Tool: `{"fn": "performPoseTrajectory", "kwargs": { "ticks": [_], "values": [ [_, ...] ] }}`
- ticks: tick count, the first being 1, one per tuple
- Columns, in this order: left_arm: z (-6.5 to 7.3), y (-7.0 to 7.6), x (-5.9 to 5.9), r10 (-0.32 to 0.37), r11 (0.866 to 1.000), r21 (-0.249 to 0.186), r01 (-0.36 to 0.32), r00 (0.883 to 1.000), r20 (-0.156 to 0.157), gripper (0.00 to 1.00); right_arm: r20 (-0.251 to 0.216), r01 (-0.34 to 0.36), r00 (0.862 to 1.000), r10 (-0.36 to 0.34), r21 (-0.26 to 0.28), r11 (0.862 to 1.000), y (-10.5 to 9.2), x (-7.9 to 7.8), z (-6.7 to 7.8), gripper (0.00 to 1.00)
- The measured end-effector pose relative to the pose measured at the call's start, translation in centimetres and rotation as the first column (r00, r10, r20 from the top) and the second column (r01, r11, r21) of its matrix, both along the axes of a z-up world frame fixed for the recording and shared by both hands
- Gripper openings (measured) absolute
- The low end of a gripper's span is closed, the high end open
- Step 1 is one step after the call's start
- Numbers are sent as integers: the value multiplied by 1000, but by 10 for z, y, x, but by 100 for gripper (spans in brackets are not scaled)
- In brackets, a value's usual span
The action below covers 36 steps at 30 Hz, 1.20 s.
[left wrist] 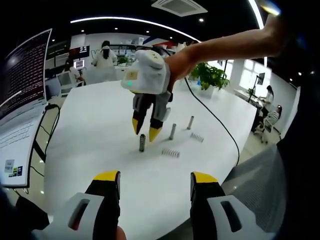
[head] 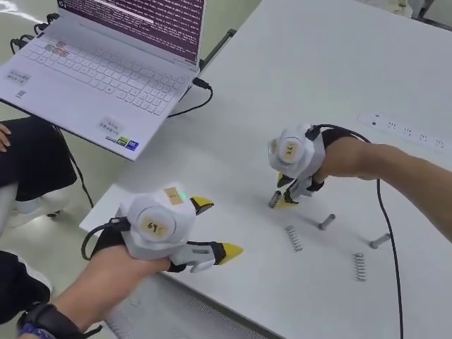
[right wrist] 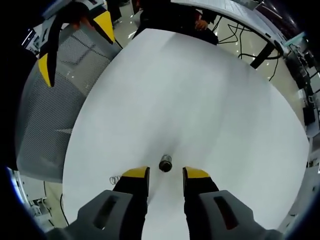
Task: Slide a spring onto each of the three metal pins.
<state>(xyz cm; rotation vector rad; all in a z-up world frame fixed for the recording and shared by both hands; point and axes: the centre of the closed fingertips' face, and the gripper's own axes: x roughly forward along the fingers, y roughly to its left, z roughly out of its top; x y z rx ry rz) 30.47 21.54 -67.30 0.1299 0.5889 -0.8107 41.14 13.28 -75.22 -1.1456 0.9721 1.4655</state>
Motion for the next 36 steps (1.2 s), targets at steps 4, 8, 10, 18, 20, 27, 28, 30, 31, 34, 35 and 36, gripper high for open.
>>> {"fn": "performPoseTrajectory", "kwargs": {
  "ticks": [4,8,10,18,20,27,28,30,31,34,35,36],
  "values": [
    [2,0,0,8,1000,-2,-8,1000,3,52,3,33,999,-33,25,999,-1,1,6,25],
    [4,0,0,11,1000,-5,-11,1000,7,52,-7,84,996,-84,63,994,-2,-1,11,25],
    [5,0,0,12,1000,-5,-12,1000,8,52,-6,105,994,-105,79,991,-4,-2,14,25],
    [7,-1,-3,17,1000,-7,-16,1000,10,52,-23,234,972,-233,169,958,-13,-6,18,26],
    [7,-2,-3,19,1000,-10,-19,1000,11,52,-32,256,967,-255,182,949,-16,-9,19,26],
    [11,-5,-3,21,1000,-13,-21,1000,19,52,-32,322,946,-324,239,916,-22,-13,23,25],
    [12,-6,-3,20,1000,-13,-19,1000,20,52,-38,339,939,-341,256,905,-21,-14,25,26],
    [13,-7,-3,17,1000,-12,-16,1000,22,52,-46,368,927,-371,286,885,-19,-15,28,26],
    [12,-6,-3,16,1000,-11,-15,1000,22,52,-45,379,922,-384,299,876,-19,-14,29,26],
    [13,-6,-3,14,1000,-10,-14,1000,24,52,-51,408,908,-416,333,850,-18,-15,33,27],
    [13,-5,-3,15,1000,-10,-14,1000,25,52,-47,417,902,-428,348,840,-18,-15,34,27],
    [14,-5,-3,15,1000,-10,-15,1000,25,52,-47,423,899,-436,356,833,-18,-15,36,28]
  ]
}}
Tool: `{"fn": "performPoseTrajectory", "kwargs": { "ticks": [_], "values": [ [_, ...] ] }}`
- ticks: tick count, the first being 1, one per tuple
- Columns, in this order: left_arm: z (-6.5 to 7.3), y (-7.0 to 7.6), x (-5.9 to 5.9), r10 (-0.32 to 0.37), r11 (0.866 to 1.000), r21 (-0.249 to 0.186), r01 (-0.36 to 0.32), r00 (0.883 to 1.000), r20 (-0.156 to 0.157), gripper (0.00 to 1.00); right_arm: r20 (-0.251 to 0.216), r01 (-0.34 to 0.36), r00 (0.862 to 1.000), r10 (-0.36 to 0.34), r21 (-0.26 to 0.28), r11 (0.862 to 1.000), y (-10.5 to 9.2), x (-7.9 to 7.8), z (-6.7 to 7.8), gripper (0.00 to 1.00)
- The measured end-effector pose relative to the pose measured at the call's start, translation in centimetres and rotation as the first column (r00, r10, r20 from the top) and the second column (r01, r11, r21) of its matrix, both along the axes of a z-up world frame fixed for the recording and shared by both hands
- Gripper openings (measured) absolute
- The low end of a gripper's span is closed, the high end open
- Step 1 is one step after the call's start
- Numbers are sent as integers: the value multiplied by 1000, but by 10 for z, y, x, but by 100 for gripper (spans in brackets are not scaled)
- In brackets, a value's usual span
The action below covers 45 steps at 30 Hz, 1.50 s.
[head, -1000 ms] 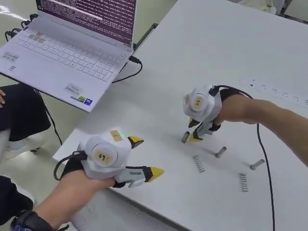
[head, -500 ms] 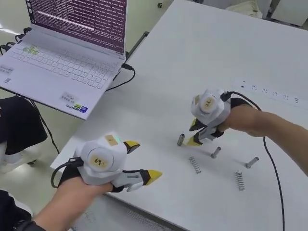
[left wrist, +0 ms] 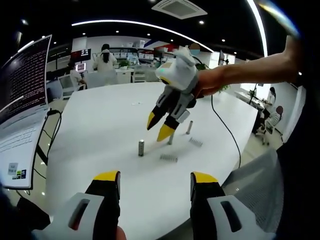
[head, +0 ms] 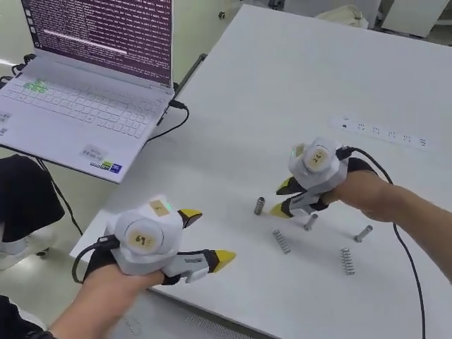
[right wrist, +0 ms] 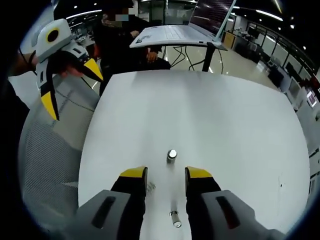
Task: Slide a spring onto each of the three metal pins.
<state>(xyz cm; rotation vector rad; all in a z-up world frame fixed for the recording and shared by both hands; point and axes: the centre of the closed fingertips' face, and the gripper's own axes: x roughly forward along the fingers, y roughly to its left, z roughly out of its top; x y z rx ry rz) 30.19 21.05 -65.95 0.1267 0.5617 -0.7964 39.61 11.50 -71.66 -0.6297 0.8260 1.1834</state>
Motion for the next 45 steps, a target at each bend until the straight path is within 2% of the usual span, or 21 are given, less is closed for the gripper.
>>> {"fn": "performPoseTrajectory", "kwargs": {
  "ticks": [9,23,32,38,42,45],
  "values": [
    [3,4,3,3,1000,2,-3,1000,8,52,31,87,995,-91,90,992,-4,-5,15,33],
    [6,6,7,-8,1000,12,8,1000,17,55,30,208,976,-215,161,965,-32,-25,24,40],
    [8,5,11,-14,1000,14,14,1000,21,57,45,289,952,-304,209,934,-56,-30,35,43],
    [9,3,10,-29,999,22,29,999,24,58,46,334,934,-353,229,914,-72,-39,38,46],
    [9,3,11,-36,999,28,36,999,23,58,40,381,914,-403,253,889,-85,-46,42,47],
    [9,1,12,-39,999,27,39,999,24,59,35,396,908,-419,257,881,-94,-54,44,50]
  ]
}}
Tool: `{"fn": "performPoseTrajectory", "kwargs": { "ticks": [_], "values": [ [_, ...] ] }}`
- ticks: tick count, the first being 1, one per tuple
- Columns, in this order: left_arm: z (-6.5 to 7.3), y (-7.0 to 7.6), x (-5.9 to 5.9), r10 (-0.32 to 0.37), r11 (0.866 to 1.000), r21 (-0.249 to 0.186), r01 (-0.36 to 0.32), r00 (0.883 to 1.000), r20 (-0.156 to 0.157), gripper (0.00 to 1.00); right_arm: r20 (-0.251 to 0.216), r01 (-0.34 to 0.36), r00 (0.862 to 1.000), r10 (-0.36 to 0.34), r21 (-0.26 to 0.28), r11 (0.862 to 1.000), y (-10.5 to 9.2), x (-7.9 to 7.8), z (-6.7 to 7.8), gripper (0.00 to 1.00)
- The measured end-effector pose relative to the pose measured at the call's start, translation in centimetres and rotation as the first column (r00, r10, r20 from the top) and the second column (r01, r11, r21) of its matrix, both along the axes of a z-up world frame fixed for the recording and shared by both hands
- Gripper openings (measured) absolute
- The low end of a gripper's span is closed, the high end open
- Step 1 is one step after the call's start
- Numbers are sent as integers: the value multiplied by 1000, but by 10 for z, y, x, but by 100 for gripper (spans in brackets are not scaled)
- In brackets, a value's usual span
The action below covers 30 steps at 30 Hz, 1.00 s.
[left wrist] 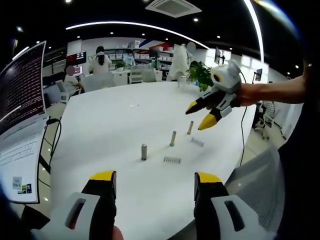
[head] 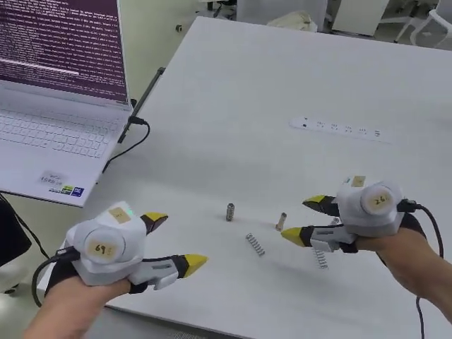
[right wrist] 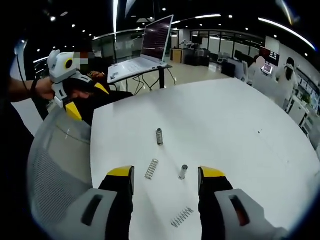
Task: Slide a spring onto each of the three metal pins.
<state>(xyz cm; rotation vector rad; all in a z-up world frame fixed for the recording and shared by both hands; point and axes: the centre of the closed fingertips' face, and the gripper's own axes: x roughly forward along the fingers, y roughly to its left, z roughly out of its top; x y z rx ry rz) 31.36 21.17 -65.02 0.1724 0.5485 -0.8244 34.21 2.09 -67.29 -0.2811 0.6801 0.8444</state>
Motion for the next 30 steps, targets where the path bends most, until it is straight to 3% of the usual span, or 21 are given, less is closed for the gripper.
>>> {"fn": "performPoseTrajectory", "kwargs": {
  "ticks": [20,30],
  "values": [
    [2,-6,4,-15,1000,8,15,1000,0,59,-8,122,993,-121,70,990,-38,-31,7,61],
    [6,-8,8,-22,1000,18,22,1000,6,60,-8,204,979,-204,108,973,-57,-54,7,65]
  ]
}}
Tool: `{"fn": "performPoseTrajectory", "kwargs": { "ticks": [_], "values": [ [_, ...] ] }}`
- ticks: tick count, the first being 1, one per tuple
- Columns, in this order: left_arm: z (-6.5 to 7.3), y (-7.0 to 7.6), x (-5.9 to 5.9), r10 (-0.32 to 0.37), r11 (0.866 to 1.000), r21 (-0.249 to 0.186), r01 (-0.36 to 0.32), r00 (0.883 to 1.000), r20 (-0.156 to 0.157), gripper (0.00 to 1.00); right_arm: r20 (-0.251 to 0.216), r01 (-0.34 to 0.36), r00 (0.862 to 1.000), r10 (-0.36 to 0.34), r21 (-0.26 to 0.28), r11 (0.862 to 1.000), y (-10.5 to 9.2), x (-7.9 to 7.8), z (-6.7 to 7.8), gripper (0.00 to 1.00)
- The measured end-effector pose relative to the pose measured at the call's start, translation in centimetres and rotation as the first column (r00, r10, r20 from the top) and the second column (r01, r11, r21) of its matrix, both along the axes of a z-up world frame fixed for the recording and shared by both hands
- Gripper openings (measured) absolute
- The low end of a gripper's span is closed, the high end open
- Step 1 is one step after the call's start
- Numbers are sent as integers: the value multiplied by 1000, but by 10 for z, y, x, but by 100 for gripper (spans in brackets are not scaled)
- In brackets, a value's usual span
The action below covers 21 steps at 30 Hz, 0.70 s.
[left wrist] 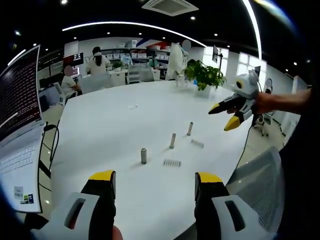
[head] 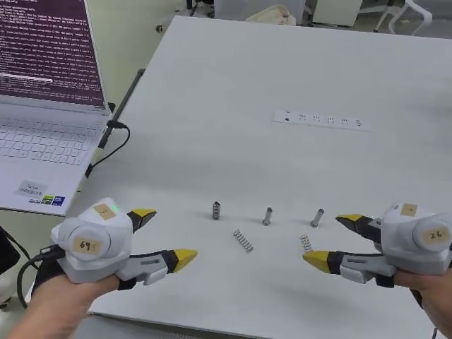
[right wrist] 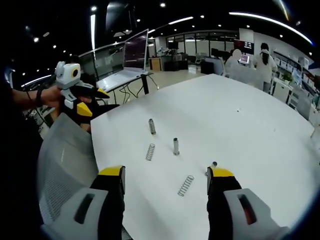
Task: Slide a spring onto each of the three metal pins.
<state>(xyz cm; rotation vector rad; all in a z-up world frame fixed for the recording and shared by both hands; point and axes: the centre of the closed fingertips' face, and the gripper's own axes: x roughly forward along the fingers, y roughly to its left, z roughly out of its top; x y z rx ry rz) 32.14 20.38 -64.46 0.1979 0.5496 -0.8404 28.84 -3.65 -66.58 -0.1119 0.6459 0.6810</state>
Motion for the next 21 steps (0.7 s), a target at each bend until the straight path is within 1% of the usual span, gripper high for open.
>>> {"fn": "performPoseTrajectory", "kwargs": {
  "ticks": [8,13,15,21],
  "values": [
    [-1,-2,-3,-12,1000,-2,12,1000,-7,62,0,38,999,-38,14,999,-12,-12,1,68],
    [-4,-3,-4,-18,1000,3,18,1000,-12,62,-14,51,999,-50,19,999,-13,-16,0,69],
    [-4,-5,-4,-26,1000,8,26,1000,-12,62,-19,45,999,-45,14,999,-13,-18,-2,71],
    [-6,-13,-5,-62,998,28,62,998,-14,62,-22,43,999,-42,22,999,-11,-21,-1,72]
  ]
}}
